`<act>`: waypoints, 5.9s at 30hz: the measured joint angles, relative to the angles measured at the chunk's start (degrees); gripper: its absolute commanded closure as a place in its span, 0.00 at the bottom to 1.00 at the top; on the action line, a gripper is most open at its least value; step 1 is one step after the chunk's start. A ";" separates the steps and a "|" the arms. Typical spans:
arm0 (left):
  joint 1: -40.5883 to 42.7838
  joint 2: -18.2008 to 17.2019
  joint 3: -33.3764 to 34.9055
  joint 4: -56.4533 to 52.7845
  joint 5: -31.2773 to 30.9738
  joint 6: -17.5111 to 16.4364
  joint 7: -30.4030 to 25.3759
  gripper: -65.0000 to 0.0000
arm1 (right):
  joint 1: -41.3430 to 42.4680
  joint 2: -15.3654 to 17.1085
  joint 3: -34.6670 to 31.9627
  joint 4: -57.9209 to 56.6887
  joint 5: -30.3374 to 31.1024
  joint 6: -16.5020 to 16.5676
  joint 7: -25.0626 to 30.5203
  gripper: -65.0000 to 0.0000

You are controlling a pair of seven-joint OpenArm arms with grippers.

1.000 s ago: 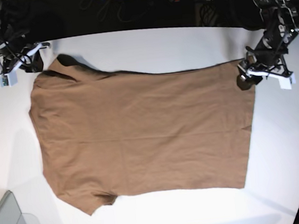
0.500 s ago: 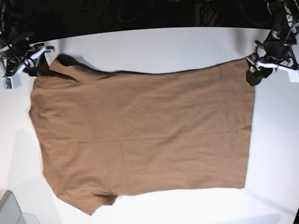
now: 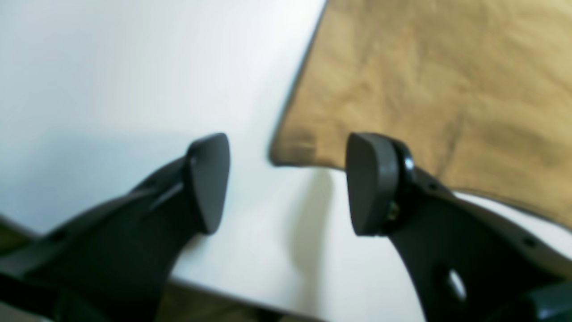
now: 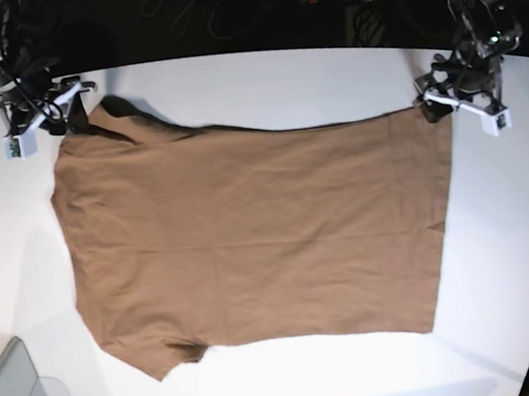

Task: Layout the t-shirt on the table in an organized manner, then fold the t-shirt properly
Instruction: 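Grasp the shirt's shoulder corners with both grippers, then lift the shoulder edge with both grippers and fold it toward the hem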

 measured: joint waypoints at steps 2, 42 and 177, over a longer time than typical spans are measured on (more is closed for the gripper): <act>-0.66 0.28 2.62 0.02 1.49 -0.22 -0.13 0.38 | 0.00 -0.02 0.00 0.00 0.00 -0.02 0.00 0.64; -2.51 -0.66 1.51 -5.99 2.73 -0.24 -4.15 0.87 | -0.15 -1.40 0.17 -0.02 -0.02 -0.02 0.02 0.63; -18.34 -3.19 0.00 -12.66 3.37 -8.57 -0.04 1.00 | 23.71 -1.92 2.49 -17.46 -0.59 7.91 0.00 1.00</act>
